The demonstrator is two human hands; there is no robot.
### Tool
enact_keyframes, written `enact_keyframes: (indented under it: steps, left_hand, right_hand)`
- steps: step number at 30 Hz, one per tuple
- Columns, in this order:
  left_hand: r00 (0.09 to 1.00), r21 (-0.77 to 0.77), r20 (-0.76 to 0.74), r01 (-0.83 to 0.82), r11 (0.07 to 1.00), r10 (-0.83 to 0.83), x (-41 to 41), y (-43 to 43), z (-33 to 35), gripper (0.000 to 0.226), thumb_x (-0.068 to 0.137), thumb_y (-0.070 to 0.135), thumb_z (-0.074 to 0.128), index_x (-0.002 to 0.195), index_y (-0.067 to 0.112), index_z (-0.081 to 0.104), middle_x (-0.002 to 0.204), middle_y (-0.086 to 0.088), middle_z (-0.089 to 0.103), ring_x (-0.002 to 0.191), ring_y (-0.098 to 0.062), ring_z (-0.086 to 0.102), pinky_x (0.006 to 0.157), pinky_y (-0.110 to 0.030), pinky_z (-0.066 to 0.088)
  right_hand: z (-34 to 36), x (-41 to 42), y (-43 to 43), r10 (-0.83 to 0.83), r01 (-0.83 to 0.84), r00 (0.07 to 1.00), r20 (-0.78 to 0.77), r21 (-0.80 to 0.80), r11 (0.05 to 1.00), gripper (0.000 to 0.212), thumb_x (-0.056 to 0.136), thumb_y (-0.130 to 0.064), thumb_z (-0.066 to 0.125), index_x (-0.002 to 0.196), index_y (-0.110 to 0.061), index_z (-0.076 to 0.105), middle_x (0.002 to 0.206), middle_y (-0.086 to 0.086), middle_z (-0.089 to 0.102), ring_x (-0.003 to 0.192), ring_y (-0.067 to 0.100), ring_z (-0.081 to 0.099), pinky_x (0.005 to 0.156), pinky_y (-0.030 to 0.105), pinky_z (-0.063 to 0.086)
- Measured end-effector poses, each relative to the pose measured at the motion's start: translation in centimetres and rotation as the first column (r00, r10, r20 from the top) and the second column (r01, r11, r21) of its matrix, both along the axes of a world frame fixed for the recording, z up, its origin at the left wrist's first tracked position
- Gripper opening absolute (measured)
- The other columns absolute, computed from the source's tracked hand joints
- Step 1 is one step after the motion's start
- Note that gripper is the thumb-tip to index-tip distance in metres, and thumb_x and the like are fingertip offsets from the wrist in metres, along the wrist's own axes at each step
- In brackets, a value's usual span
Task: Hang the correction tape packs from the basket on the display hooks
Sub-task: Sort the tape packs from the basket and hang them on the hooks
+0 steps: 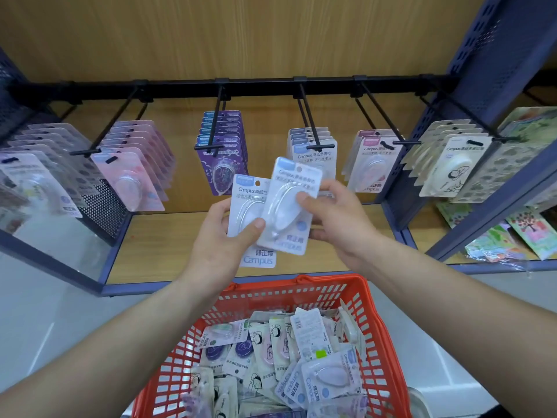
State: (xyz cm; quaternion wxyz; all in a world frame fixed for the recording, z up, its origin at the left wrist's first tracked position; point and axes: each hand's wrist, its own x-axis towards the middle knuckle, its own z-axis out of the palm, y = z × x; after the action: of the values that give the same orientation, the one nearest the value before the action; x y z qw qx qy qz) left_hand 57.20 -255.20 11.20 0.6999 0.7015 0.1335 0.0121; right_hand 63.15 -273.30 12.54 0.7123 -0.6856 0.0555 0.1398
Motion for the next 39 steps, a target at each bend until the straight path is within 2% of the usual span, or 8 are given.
enact_keyframes:
  steps: [3,7,13,18,22,27,32,39]
  left_hand:
    - [0.999,0.062,-0.009,-0.039,0.997,0.04,0.3,0.8,-0.3,0.035,0.098,0.01,0.067,0.125,0.028,0.055,0.11,0.002,0.077,0.096,-0.017,0.076,0.077,-0.037,0.062]
    - [1.0,0.071,-0.017,-0.022,0.997,0.023,0.5,1.1,-0.2,0.032,0.096,0.007,0.068,0.121,0.023,0.059,0.103,0.007,0.079,0.091,-0.013,0.076,0.064,-0.024,0.06]
    - [0.999,0.07,-0.041,0.006,0.998,-0.003,0.4,0.7,0.1,0.031,0.095,0.006,0.069,0.12,0.02,0.059,0.099,0.007,0.08,0.088,-0.016,0.077,0.062,-0.025,0.06]
    - [0.999,0.073,-0.051,0.002,0.997,0.002,0.3,0.6,0.2,0.029,0.094,0.006,0.07,0.116,0.02,0.059,0.096,0.008,0.08,0.086,-0.015,0.077,0.062,-0.027,0.062]
    - [0.999,0.077,-0.053,0.005,0.997,-0.001,0.2,0.7,0.4,0.031,0.093,0.006,0.071,0.119,0.017,0.059,0.098,0.008,0.079,0.085,-0.013,0.077,0.062,-0.028,0.062]
    - [0.999,0.093,-0.043,0.009,0.996,-0.005,0.1,1.0,0.2,0.031,0.092,0.006,0.072,0.118,0.018,0.061,0.099,0.012,0.079,0.082,-0.008,0.076,0.062,-0.024,0.061]
    - [0.999,0.078,-0.041,0.035,0.996,-0.032,0.5,0.8,-0.3,0.029,0.092,0.008,0.073,0.119,0.016,0.064,0.102,0.003,0.079,0.088,-0.015,0.077,0.062,-0.022,0.059]
    - [0.994,0.126,-0.004,0.105,0.986,-0.105,2.5,-1.7,-0.1,0.025,0.09,0.005,0.074,0.113,0.01,0.066,0.1,0.001,0.08,0.088,-0.015,0.076,0.073,-0.027,0.061]
  right_hand:
    - [-0.1,1.4,-1.6,-0.083,0.083,0.996,0.044,0.005,0.997,0.017,0.099,-0.015,0.065,0.114,-0.02,0.059,0.11,0.001,0.075,0.092,0.019,0.076,0.079,0.045,0.063]
    - [-0.3,2.9,-3.0,-0.088,0.088,0.994,0.069,0.005,0.996,0.019,0.099,-0.013,0.064,0.117,-0.02,0.062,0.105,-0.001,0.077,0.088,0.015,0.076,0.07,0.038,0.062]
    - [-1.0,4.1,-2.8,-0.063,0.067,0.991,0.12,-0.024,0.997,0.023,0.098,-0.014,0.066,0.12,-0.021,0.064,0.111,0.004,0.075,0.095,0.019,0.076,0.074,0.036,0.061]
    - [-1.4,4.6,-2.5,-0.076,0.087,0.986,0.148,-0.066,0.994,0.017,0.097,-0.019,0.069,0.113,-0.023,0.065,0.11,0.001,0.076,0.099,0.019,0.075,0.084,0.043,0.061]
    - [-1.6,5.0,-3.0,-0.16,0.161,0.986,0.056,-0.01,0.987,0.02,0.095,-0.027,0.071,0.111,-0.017,0.065,0.11,0.003,0.076,0.101,0.023,0.074,0.09,0.05,0.06]
    - [-2.1,5.3,-3.1,-0.149,0.166,0.982,0.113,-0.157,0.974,0.023,0.093,-0.041,0.072,0.1,-0.019,0.067,0.102,0.003,0.076,0.1,0.024,0.073,0.093,0.052,0.058]
    - [-2.9,6.0,-3.1,-0.128,0.136,0.991,0.047,-0.299,0.944,0.052,0.081,-0.063,0.073,0.104,-0.017,0.065,0.106,-0.001,0.072,0.107,0.025,0.068,0.093,0.047,0.057]
    - [-2.4,5.3,-5.7,-0.054,0.099,0.993,0.105,-0.498,0.862,0.033,0.087,-0.047,0.077,0.102,-0.022,0.061,0.102,-0.007,0.061,0.108,0.021,0.063,0.096,0.045,0.055]
